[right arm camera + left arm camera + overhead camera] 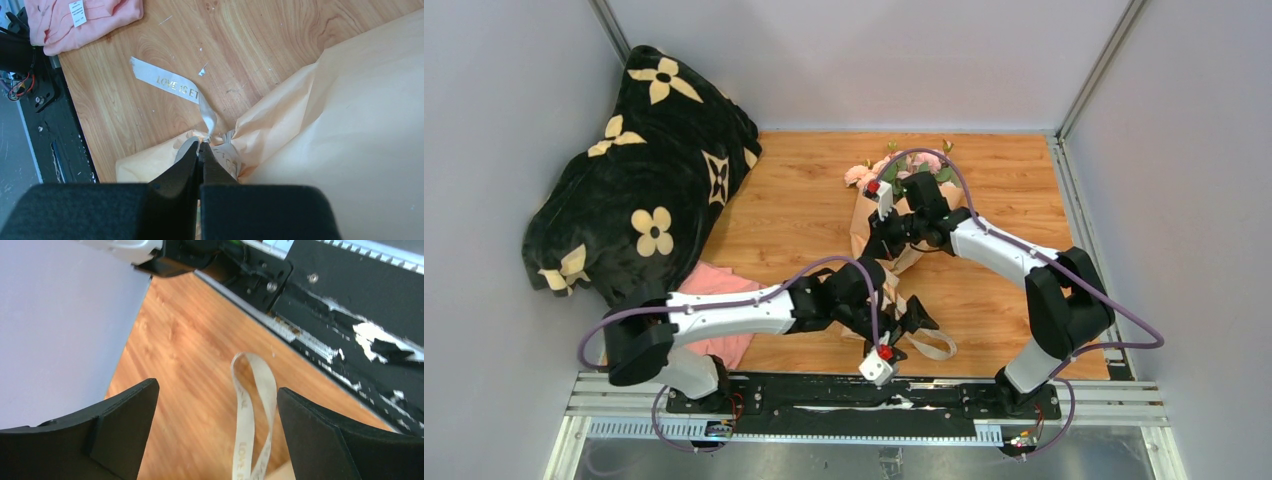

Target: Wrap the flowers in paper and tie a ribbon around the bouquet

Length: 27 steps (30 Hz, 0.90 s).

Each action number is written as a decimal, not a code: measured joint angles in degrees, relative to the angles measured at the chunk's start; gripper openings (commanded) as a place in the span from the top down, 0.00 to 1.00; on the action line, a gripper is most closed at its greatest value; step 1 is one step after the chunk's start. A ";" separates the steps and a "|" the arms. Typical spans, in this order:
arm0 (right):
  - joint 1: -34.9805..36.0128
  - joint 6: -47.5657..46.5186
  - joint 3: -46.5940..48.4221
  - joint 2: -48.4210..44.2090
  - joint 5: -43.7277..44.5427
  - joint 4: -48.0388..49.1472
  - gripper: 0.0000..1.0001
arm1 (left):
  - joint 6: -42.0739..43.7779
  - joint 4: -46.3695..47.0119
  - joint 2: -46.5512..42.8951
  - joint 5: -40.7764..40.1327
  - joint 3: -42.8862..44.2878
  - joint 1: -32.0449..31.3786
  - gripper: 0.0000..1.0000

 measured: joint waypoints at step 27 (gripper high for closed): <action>2.86 3.26 0.61 -3.02 0.70 -0.70 1.00 | -75.32 27.32 -12.94 -17.66 -24.68 33.00 0.31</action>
